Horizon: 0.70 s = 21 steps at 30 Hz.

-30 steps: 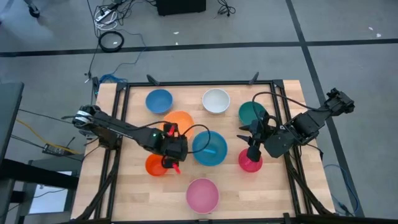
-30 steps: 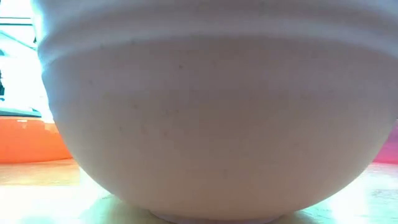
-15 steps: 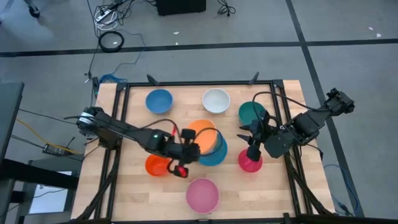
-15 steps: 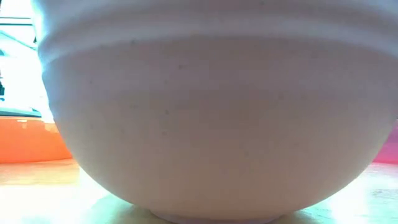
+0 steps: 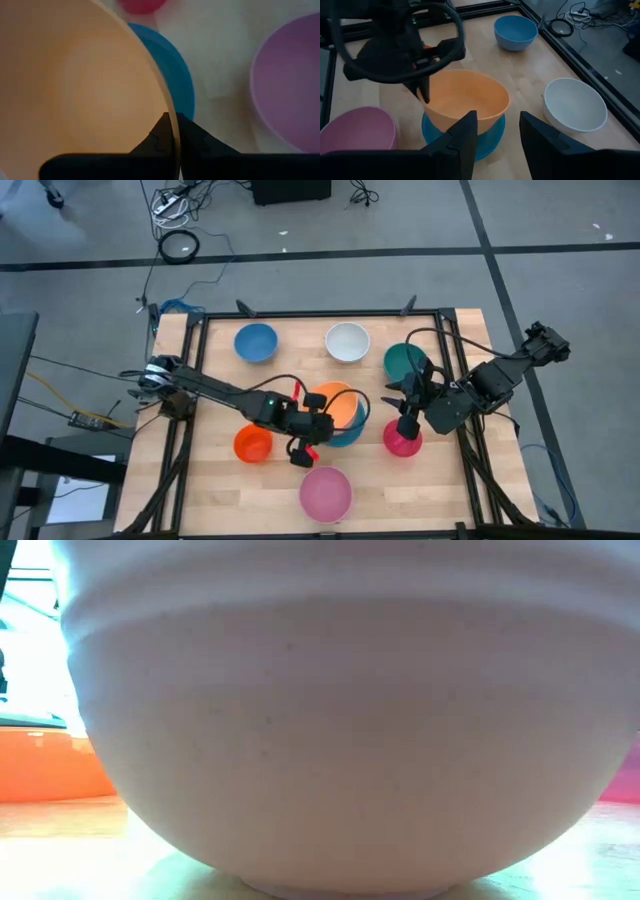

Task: Nest bowls inside each other
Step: Stack the light orange bowl on top of the blue bowl

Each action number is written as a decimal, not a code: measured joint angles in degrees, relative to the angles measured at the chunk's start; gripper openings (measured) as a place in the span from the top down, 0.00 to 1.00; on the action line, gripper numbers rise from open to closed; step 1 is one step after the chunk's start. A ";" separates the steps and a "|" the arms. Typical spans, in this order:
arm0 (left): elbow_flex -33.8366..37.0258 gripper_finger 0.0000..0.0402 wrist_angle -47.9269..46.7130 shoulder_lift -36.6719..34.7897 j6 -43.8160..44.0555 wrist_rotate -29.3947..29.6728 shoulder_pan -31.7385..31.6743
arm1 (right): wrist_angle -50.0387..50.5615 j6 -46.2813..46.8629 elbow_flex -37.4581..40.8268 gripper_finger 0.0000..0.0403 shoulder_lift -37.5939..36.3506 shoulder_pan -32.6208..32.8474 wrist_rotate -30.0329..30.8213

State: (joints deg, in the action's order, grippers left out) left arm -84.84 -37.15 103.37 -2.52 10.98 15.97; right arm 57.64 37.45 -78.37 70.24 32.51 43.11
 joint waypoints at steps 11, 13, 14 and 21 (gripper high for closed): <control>0.00 0.81 0.82 0.12 7.20 -4.59 -1.73 | -0.03 0.10 0.00 0.67 0.00 0.00 -2.00; 0.00 0.75 1.07 0.20 8.56 -4.98 -2.21 | -0.06 0.49 0.00 0.67 0.00 0.00 -2.99; 0.00 0.71 1.35 0.20 8.77 -4.98 -2.36 | -0.08 0.50 0.00 0.67 0.00 0.00 -3.40; -0.02 0.48 1.63 0.19 8.78 -5.27 -2.75 | -0.04 1.33 0.00 0.67 0.00 0.00 -3.95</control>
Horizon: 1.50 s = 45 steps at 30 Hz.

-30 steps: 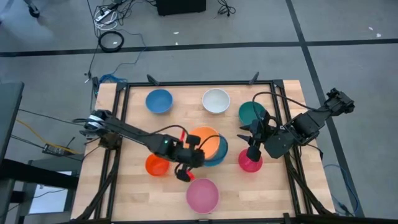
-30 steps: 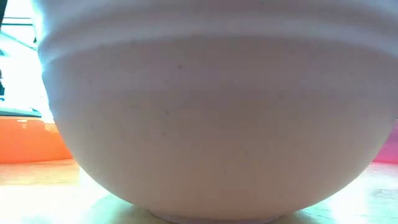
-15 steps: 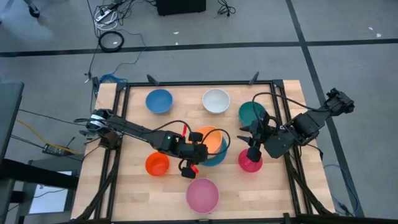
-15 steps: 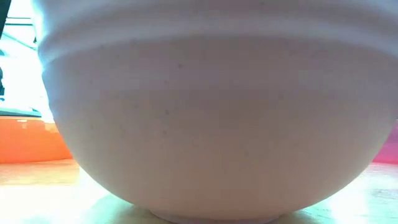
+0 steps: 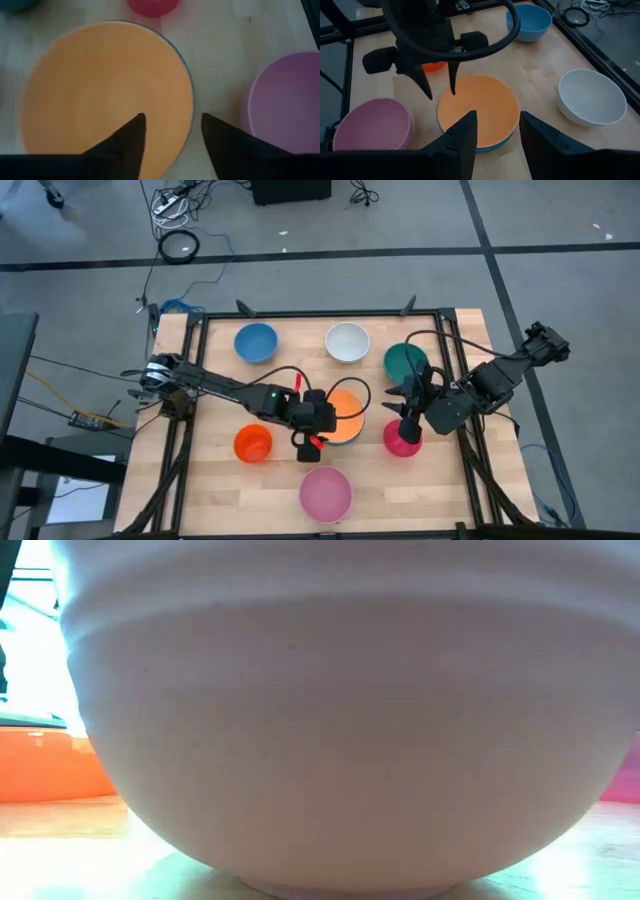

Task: Nest bowls inside each other
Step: Stack the light orange bowl on top of the blue bowl, then stack the pink bowl on top of the light orange bowl

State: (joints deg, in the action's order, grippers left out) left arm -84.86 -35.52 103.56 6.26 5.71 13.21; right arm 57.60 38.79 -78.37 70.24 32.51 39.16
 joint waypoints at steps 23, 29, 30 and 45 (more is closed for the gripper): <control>-3.69 0.38 -34.31 -19.07 23.63 20.92 9.41 | -52.97 25.48 32.16 0.67 0.02 0.68 -29.55; -2.14 0.38 -35.58 -19.22 27.74 22.83 13.56 | -62.12 34.96 37.53 0.67 1.34 2.81 -29.39; -1.65 0.38 -35.63 -19.19 28.58 23.34 14.11 | -62.37 35.32 37.55 0.67 2.61 3.33 -28.97; 6.58 0.38 -34.04 -19.16 36.69 25.93 18.48 | -76.46 32.24 30.71 0.67 28.43 1.43 -31.40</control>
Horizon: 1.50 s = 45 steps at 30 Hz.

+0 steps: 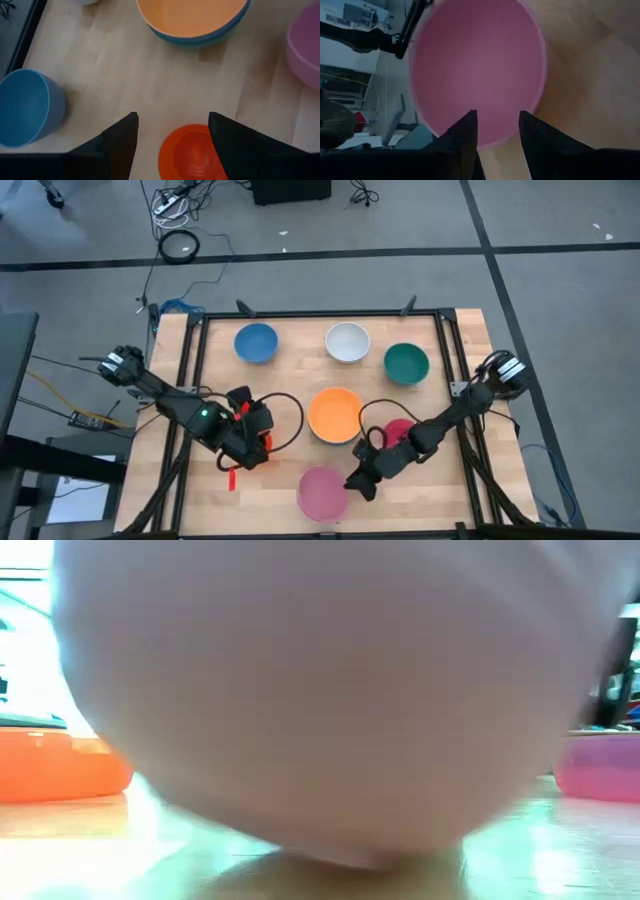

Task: Nest bowls inside each other
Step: Stack the pink bowl on top of the light orange bowl

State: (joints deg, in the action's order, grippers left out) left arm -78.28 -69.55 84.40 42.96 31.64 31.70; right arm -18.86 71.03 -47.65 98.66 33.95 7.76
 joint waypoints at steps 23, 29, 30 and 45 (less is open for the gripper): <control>0.81 0.38 5.98 0.02 9.01 -15.11 5.00 | 0.66 -2.67 -0.24 0.67 -0.54 -1.15 -0.97; 0.81 0.38 11.47 0.02 13.45 -18.91 9.13 | 0.46 -2.53 -0.24 0.67 -0.54 -1.14 -1.73; 0.81 0.38 13.51 0.02 13.42 -18.91 9.65 | 0.43 -2.34 -0.24 0.67 -0.54 -1.14 -1.86; 10.72 0.40 30.80 4.14 14.79 -23.68 10.00 | -3.48 -2.26 -0.27 0.56 -0.58 -2.80 -4.98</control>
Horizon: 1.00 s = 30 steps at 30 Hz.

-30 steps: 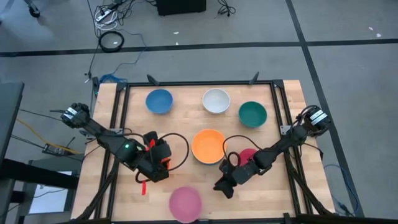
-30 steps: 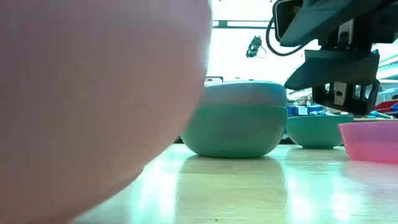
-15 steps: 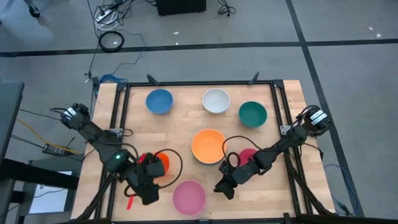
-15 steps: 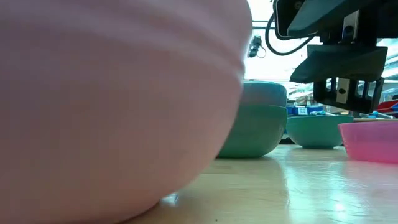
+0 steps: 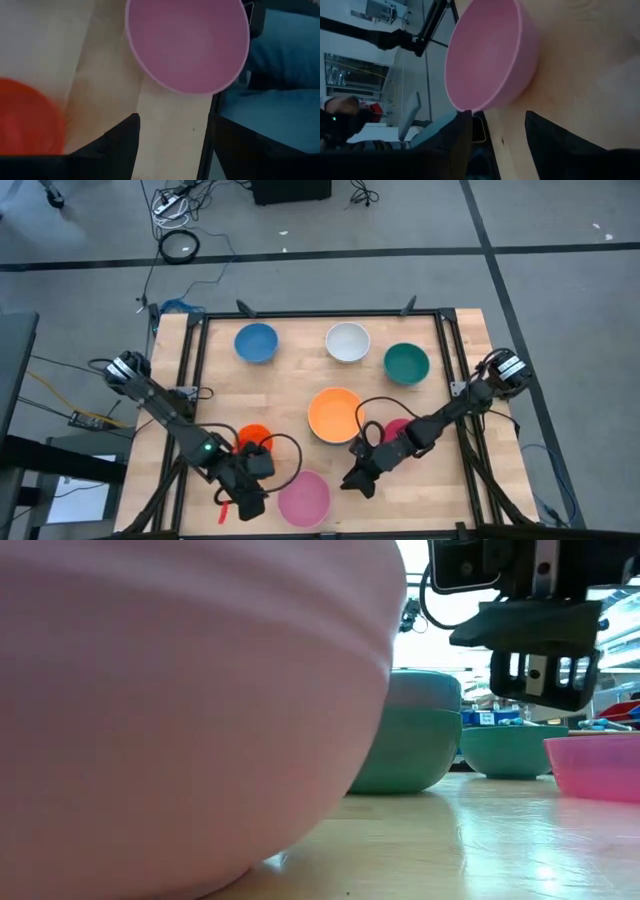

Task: Nest bowls inside each other
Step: Stack the pink bowl on top of the light orange bowl

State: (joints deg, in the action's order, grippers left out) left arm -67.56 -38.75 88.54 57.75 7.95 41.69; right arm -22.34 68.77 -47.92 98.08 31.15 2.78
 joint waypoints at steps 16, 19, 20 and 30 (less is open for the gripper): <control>8.27 0.40 13.34 -0.08 3.89 0.68 -0.07 | -0.64 -1.54 0.00 0.52 0.15 -1.26 -0.39; 9.90 0.40 17.23 -0.09 3.81 1.07 -0.07 | -2.99 -2.09 0.00 0.52 0.15 -1.19 -0.48; 10.44 0.40 18.43 -0.08 3.83 1.15 -0.07 | -3.77 -2.39 0.00 0.52 0.15 -1.19 -0.51; 18.15 0.40 34.27 -0.08 3.90 3.99 -0.43 | -14.40 -12.72 -0.02 0.52 -0.44 -1.19 -0.27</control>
State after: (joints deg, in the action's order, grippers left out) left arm -49.42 -4.48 88.45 61.64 11.95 41.26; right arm -36.74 56.05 -47.94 97.64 29.95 2.51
